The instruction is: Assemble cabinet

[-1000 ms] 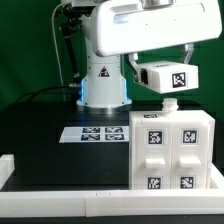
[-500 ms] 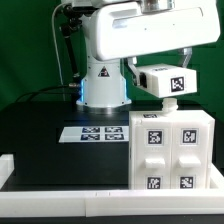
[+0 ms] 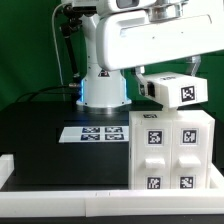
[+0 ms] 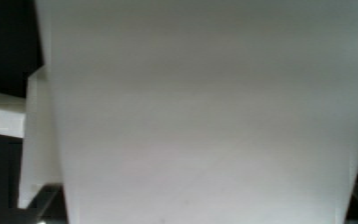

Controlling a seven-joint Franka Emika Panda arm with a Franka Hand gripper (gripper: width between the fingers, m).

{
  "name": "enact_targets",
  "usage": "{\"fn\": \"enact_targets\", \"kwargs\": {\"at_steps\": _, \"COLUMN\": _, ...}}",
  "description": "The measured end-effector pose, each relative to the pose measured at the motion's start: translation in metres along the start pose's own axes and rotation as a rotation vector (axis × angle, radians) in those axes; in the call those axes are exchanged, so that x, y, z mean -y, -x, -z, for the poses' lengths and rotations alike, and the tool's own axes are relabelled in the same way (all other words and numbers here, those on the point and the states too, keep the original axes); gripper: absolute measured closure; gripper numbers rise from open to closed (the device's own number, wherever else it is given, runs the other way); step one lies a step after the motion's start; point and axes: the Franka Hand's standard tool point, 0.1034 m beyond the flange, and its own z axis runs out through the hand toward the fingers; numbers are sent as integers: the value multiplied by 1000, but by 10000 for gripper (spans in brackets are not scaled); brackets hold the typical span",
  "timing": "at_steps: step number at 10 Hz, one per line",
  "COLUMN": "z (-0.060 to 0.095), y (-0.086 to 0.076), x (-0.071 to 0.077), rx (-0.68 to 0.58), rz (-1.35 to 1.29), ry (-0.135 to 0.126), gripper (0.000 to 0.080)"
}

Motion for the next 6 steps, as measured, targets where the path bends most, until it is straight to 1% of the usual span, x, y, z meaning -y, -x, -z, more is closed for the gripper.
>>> {"fn": "enact_targets", "kwargs": {"at_steps": 1, "z": -1, "y": -2, "x": -1, "rx": -11, "rz": 9, "ry": 3, "gripper": 243}}
{"fn": "enact_targets", "kwargs": {"at_steps": 4, "z": -8, "y": 0, "x": -2, "rx": -1, "rz": 11, "ry": 0, "gripper": 243}}
{"fn": "enact_targets", "kwargs": {"at_steps": 6, "z": -17, "y": 3, "x": -2, "rx": 11, "rz": 12, "ry": -4, "gripper": 243}}
